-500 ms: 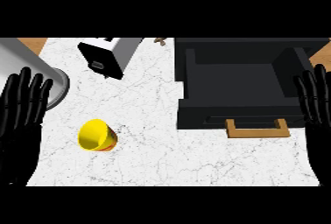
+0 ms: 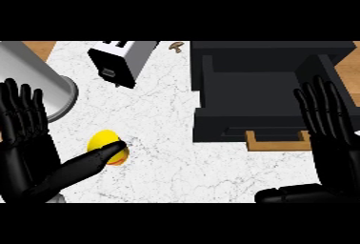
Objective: Pick up the cup, place it into the drawer and close the drawer
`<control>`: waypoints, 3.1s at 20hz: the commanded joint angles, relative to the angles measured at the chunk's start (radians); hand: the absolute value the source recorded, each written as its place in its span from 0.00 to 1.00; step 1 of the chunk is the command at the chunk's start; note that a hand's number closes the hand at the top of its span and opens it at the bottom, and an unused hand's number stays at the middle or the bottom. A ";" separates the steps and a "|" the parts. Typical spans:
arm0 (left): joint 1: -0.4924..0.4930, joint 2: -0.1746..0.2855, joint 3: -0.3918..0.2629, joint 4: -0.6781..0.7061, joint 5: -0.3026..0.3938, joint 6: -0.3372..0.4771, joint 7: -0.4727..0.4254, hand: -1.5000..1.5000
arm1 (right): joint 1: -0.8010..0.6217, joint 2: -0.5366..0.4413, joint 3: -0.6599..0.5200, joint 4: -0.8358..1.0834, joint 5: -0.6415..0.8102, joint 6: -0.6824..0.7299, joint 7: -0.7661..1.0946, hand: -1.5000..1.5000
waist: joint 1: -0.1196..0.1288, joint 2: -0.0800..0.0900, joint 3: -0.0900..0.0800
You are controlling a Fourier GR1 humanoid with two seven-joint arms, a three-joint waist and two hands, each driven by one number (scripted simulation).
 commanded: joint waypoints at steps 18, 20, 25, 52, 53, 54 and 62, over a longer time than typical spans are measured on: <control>-0.210 -0.013 -0.191 0.217 -0.164 0.435 0.181 0.00 | -0.010 -0.018 -0.090 -0.013 -0.125 0.081 0.045 0.00 | 0.004 -0.004 0.000; -0.151 0.012 -0.072 0.234 0.034 0.343 0.008 0.00 | -0.057 0.007 -0.062 0.065 -0.058 0.052 0.004 0.00 | 0.006 -0.003 -0.001; -0.096 -0.013 -0.158 0.247 -0.003 0.433 -0.012 0.00 | -0.155 -0.027 -0.107 0.043 -0.087 0.036 0.121 0.00 | 0.007 -0.003 -0.001; 0.144 -0.014 -0.036 0.502 0.478 0.318 -0.523 0.00 | -0.050 -0.026 -0.127 0.014 -0.122 0.101 0.077 0.00 | 0.007 -0.003 -0.001; 0.167 -0.014 -0.136 0.517 0.518 0.408 -0.587 0.00 | -0.152 0.006 -0.078 0.039 -0.062 0.035 0.120 0.00 | 0.009 -0.003 -0.001; 0.130 -0.014 -0.059 0.567 0.531 0.316 -0.572 0.00 | -0.168 -0.040 -0.140 0.060 -0.107 0.070 0.126 0.00 | 0.008 -0.003 -0.001; 0.027 -0.014 -0.050 0.825 0.763 0.317 -0.843 0.00 | 0.006 -0.013 -0.129 0.020 -0.128 0.125 0.011 0.00 | -0.002 -0.002 -0.002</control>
